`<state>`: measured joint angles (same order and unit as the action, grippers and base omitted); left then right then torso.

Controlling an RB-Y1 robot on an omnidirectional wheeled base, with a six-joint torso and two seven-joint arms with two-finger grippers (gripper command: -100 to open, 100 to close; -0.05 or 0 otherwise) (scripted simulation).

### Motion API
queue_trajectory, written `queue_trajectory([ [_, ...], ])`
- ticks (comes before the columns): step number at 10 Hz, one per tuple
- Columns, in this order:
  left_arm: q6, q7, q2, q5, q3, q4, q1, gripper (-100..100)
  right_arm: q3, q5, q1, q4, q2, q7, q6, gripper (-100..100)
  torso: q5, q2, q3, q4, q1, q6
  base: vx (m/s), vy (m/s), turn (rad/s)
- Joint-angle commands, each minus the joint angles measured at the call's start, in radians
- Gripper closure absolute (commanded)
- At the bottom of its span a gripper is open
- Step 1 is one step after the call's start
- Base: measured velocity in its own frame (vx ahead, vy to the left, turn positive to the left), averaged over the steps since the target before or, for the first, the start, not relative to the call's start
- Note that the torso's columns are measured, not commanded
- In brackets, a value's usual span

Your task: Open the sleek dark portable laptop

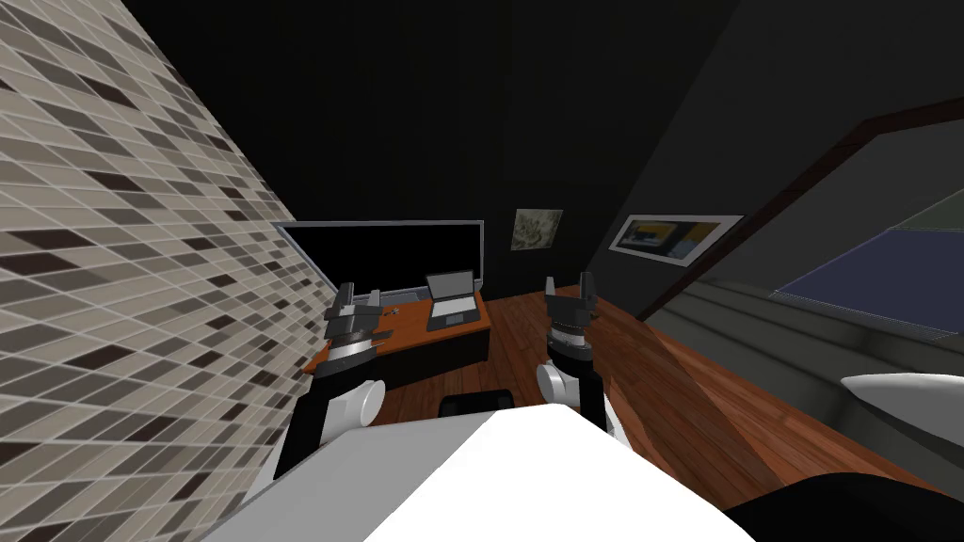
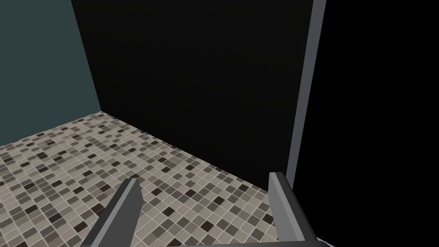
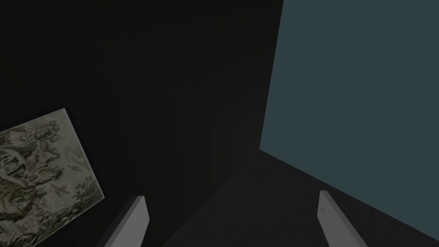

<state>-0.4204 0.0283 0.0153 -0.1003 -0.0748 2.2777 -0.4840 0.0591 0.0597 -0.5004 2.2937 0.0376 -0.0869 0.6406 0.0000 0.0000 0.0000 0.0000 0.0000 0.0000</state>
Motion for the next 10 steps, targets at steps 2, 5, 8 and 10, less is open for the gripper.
queue_trajectory([
  [2,0.0,0.0,0.0,0.0,0.0,0.0,0.0,0,0.0,0.0,0.0,0.0,0.0,0.0,0.0,0,0.0,0.104,-0.209,0.105,0.0,0.0,0.0,0.0,0.0],
  [5,0.0,0.0,0.0,0.0,0.0,0.0,0.0,0,0.0,0.0,0.0,0.0,0.0,0.0,0.0,0,0.0,0.322,-0.644,0.322,0.0,0.0,0.0,0.0,0.0],
  [8,0.0,0.0,0.0,0.0,0.0,0.0,0.0,0,0.0,0.0,0.0,0.0,0.0,0.0,0.0,0,0.0,0.544,-1.087,0.544,0.0,0.0,0.0,0.0,0.0],
  [10,0.013,-0.001,0.044,0.003,-0.012,-0.011,0.006,-100,0.0,0.0,0.0,0.0,0.0,0.0,0.0,0,0.0,0.691,-1.382,0.691,0.0,0.0,0.007,0.003,-0.04],
])
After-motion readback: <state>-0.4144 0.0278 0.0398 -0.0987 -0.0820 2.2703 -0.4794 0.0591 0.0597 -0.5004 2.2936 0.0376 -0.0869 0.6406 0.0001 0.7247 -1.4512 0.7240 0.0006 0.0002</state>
